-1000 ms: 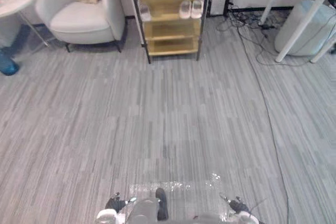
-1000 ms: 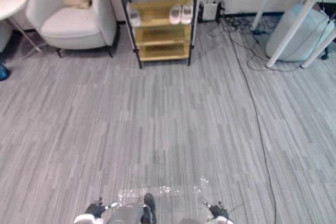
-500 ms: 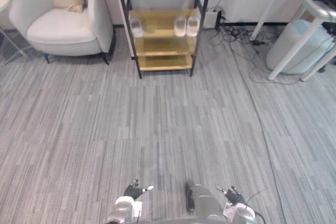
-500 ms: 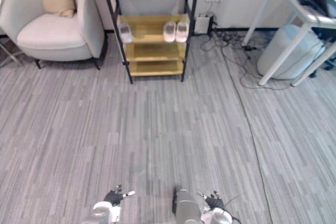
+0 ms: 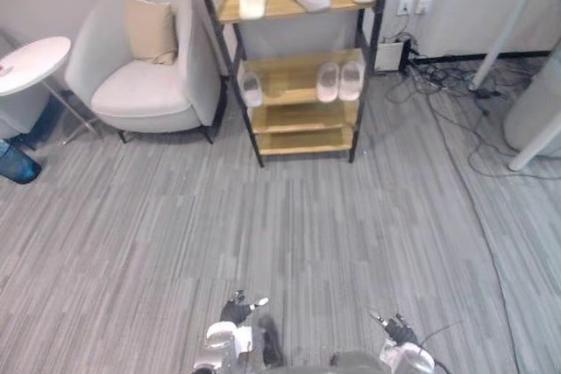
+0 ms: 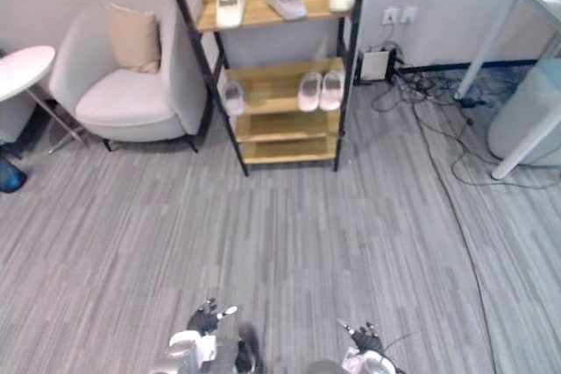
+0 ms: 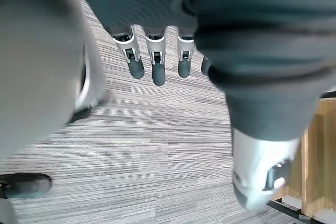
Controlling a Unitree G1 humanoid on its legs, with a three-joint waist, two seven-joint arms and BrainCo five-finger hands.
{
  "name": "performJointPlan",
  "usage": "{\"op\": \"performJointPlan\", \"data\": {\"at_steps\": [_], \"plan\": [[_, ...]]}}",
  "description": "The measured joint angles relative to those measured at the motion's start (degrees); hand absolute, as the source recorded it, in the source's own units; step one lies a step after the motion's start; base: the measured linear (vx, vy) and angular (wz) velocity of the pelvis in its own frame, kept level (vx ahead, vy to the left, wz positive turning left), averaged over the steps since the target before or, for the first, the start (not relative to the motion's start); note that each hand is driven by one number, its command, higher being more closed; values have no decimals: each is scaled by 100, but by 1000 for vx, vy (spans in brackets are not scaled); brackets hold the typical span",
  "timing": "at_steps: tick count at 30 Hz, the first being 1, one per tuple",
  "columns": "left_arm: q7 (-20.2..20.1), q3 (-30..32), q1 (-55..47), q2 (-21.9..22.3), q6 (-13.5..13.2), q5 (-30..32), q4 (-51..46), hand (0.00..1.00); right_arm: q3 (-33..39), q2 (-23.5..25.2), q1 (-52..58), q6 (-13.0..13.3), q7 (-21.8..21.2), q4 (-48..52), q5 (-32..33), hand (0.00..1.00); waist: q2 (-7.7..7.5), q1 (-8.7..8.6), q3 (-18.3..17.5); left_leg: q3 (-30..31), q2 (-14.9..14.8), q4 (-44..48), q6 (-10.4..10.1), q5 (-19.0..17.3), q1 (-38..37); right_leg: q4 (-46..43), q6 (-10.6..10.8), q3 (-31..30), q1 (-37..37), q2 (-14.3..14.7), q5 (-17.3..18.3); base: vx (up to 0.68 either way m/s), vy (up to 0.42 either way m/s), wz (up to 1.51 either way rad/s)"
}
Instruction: Organize the slippers on the shoe rack
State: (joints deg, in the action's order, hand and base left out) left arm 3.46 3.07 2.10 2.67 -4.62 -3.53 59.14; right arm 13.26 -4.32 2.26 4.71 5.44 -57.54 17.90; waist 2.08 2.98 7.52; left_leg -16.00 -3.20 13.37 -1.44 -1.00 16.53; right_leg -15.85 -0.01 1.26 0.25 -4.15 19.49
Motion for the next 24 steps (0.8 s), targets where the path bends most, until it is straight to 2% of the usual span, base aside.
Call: {"op": "performJointPlan", "data": {"at_steps": [1,2,3,4,5,6,7,9,10,11,12,13,14,15,16,17,18,19,20,21,22,23,24], "plan": [[-4,4,-22,-47,7,4,3,0,-5,59,12,-18,9,-34,-7,0,-127,57,-170,-94,142,91,285,-63,-16,-22,102,-165,54,-148,136,554,217,-65],[-17,20,-73,-88,14,13,14,0,-1,141,97,-19,8,-35,-21,0,-380,5,-283,-169,369,134,324,-282,-131,-256,377,-256,58,-348,211,498,151,-32],[-18,24,-72,-103,15,20,25,0,-1,163,125,-19,5,-35,-52,0,-461,-3,-302,-192,447,141,333,-354,-196,-442,454,-297,24,-435,254,613,180,-11],[-22,-7,-52,-148,35,69,90,0,-4,229,151,-22,-18,-35,-213,0,-595,-12,-348,-227,598,207,474,-479,-433,-1607,700,-453,-319,-580,211,596,182,0],[-25,-60,-48,-181,39,91,120,0,-5,261,178,-30,-36,-46,-226,0,-615,-34,-333,-211,633,257,547,-523,-640,-2576,1087,-549,-641,-591,-104,675,192,9],[-16,-120,-53,-212,79,108,166,0,-6,292,234,-32,-55,-74,-229,0,-583,-91,-310,-127,647,308,582,-625,-978,-3692,1162,-552,-965,-580,-196,672,158,16],[-3,-197,-28,-211,126,106,208,0,-6,294,221,-32,-54,-62,-238,0,-524,-109,-276,-49,646,211,573,-675,-1322,-4237,1060,-432,-1173,-572,-176,540,99,14],[7,-290,-18,-193,145,99,257,0,-18,236,203,-28,-59,-10,-298,0,-397,-117,-215,90,627,-136,570,-676,-1867,-4345,743,-150,-1502,-555,-23,415,40,10],[11,-304,13,-190,145,88,292,0,-13,186,164,-25,-60,8,-354,0,-339,-127,-180,126,583,-296,570,-676,-2102,-4112,583,-3,-1629,-507,64,492,-15,29],[25,-291,87,-205,150,33,354,0,7,162,133,-20,-58,8,-429,0,-261,-198,-132,186,517,-418,567,-675,-2306,-3498,421,182,-1923,-428,138,586,-70,45],[30,-303,141,-220,148,-30,359,0,5,152,27,-20,-59,7,-429,0,-215,-269,-110,240,385,-442,450,-738,-2410,-2739,273,265,-2159,-278,33,477,-104,44],[30,-309,164,-222,146,-47,358,0,5,149,-16,-20,-60,3,-428,0,-191,-274,-95,250,321,-453,398,-770,-2459,-2349,235,271,-2236,-190,-87,583,-177,35],[30,-407,173,-284,126,-70,359,0,1,159,-29,-15,-63,-82,-428,0,-193,-282,-86,268,261,-500,221,-857,-2586,-999,204,243,-2306,14,-827,623,-213,29],[19,-493,140,-419,120,-69,426,0,3,161,-34,-6,-68,-252,-427,0,-387,-295,-142,418,344,-519,3,-982,-2745,157,75,57,-2195,82,-2279,640,-218,33],[17,-494,154,-390,121,-63,513,0,7,101,-31,-3,-77,-334,-422,0,-328,-325,-120,526,310,-523,-115,-1061,-2844,172,-96,21,-2124,123,-2472,536,-171,5],[10,-463,140,-304,123,-65,601,0,75,-59,-176,-7,-50,-437,-425,0,-44,-293,-118,604,74,-431,-282,-987,-2848,145,-214,85,-2041,310,-2443,394,-127,-11],[11,-429,157,-283,124,-65,637,0,139,-91,-198,0,-49,-442,-429,0,-25,-291,-98,669,81,-412,-351,-846,-2867,95,-235,87,-2017,320,-2324,456,-161,-11],[10,-333,196,-222,120,-65,632,0,243,-146,-220,-1,-45,-466,-429,0,0,-340,-80,724,54,-162,-510,-546,-2857,-32,-281,147,-1892,313,-2083,351,-141,12],[8,-241,202,-189,119,-61,624,0,246,-148,-203,-4,-42,-470,-431,0,3,-350,-46,736,32,10,-576,-469,-2860,-37,-289,189,-1772,323,-2004,484,-212,27],[1,6,173,-109,116,-54,583,0,163,-181,-50,-10,-46,-421,-427,0,-9,-355,18,745,-130,1131,-784,-161,-2663,-50,-348,282,-1297,325,-1716,366,-177,21],[1,44,167,-64,114,-54,534,0,32,-176,14,-9,-45,-372,-424,0,-33,-362,19,746,-189,1694,-768,70,-2434,-76,-364,282,-1181,312,-1604,372,-188,9],[-1,43,86,-56,111,-60,431,0,-241,-142,61,-6,-46,-292,-424,0,-108,-276,46,685,-413,3044,-632,311,-1834,-96,-447,230,-958,290,-1382,228,-117,-4],[-24,40,65,-33,109,-60,363,0,-266,-105,61,-13,-43,-240,-424,0,-92,-263,46,511,-632,3702,-420,-202,-1387,-106,-499,239,-817,302,-1249,214,-104,-8]]}}
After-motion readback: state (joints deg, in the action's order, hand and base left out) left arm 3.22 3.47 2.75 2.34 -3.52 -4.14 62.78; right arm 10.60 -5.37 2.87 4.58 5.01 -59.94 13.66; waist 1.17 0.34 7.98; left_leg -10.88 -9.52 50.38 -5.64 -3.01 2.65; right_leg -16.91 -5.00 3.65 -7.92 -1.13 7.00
